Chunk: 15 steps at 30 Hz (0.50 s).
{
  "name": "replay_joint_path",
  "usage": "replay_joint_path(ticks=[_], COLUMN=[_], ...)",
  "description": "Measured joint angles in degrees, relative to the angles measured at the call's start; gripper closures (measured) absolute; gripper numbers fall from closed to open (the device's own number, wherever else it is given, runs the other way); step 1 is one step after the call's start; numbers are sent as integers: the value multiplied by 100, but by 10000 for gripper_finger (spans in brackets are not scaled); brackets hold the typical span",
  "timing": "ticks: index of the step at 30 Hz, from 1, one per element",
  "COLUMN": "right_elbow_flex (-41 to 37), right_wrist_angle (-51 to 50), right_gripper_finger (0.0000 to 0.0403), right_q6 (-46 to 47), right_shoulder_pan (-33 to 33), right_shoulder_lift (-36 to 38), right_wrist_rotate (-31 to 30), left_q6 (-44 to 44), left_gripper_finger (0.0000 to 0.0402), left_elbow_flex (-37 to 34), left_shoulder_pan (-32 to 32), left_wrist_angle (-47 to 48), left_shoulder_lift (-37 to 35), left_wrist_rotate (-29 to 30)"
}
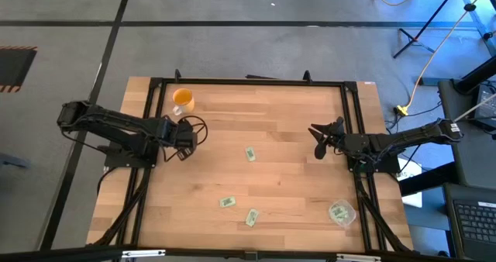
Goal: Pick and place items into bin
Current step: Put the green stevia packet into the top transparent bin
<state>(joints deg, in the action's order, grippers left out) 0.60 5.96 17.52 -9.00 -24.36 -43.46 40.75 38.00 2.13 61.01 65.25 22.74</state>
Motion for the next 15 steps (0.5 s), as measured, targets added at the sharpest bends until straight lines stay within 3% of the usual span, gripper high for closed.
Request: replay_joint_path(ticks=[15], right_elbow_flex=[0], right_wrist_angle=[-4], right_gripper_finger=[297], right_q6=[0], right_shoulder_pan=[0], right_shoulder_lift=[0], right_wrist_rotate=[0], left_q6=[-105], left_gripper_finger=[357], left_elbow_flex=[0], left_shoulder_pan=[-52], left_wrist_angle=[21], left_shoulder_lift=[0], left_wrist_rotate=[-149])
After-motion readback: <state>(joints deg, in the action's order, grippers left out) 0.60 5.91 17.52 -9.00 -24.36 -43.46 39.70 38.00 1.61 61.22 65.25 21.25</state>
